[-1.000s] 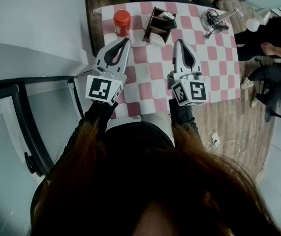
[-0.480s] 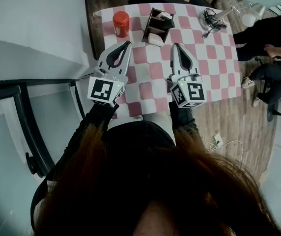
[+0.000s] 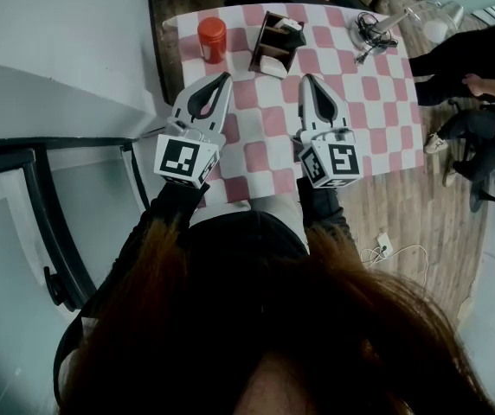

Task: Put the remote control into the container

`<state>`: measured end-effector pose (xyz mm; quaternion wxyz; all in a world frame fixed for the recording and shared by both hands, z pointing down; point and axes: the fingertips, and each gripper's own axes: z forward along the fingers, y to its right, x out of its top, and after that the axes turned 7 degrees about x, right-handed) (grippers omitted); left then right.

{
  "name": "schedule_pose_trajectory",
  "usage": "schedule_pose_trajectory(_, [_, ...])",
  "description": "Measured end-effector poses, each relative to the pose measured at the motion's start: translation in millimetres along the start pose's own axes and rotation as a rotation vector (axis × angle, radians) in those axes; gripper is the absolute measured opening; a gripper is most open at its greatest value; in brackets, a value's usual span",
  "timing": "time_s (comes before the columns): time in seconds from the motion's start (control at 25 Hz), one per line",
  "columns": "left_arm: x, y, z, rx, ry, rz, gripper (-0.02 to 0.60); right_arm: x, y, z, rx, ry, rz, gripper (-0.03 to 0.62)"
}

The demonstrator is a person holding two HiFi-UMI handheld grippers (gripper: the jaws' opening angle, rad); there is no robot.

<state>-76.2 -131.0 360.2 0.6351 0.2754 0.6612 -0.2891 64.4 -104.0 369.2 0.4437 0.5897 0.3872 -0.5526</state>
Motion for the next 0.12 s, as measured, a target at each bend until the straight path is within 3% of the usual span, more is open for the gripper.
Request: schedule_pose_trajectory(0.12, [-0.2, 2.3, -1.3, -0.003, 0.001, 0.001, 0.009, 1.1, -1.1, -2.0, 0.0, 0.002, 0.0, 0.015])
